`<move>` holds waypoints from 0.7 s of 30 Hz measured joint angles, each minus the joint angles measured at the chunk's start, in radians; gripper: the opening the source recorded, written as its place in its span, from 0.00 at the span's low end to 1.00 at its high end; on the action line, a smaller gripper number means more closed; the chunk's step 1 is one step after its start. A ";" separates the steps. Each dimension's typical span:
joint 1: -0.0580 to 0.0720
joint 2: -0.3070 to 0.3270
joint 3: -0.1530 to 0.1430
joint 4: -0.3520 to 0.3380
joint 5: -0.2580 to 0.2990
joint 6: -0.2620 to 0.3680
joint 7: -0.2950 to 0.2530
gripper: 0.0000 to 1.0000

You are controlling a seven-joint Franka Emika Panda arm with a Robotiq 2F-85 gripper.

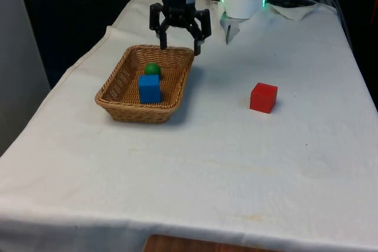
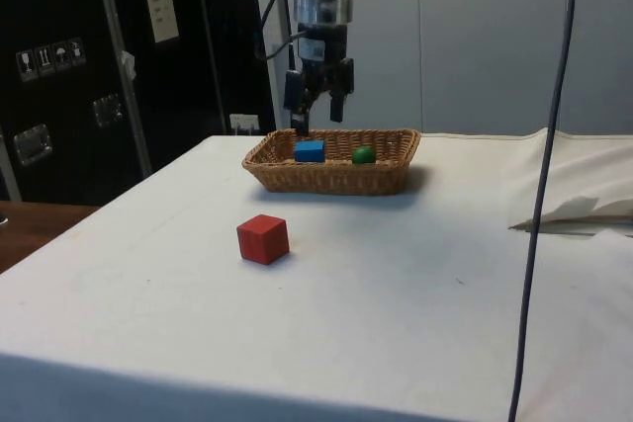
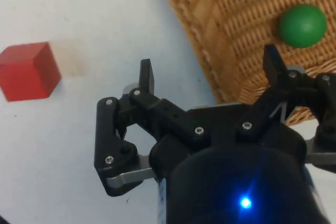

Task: Place all non-red objects into the basket.

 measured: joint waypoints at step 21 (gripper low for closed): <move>0.010 -0.071 0.087 -0.011 -0.024 -0.028 0.013 1.00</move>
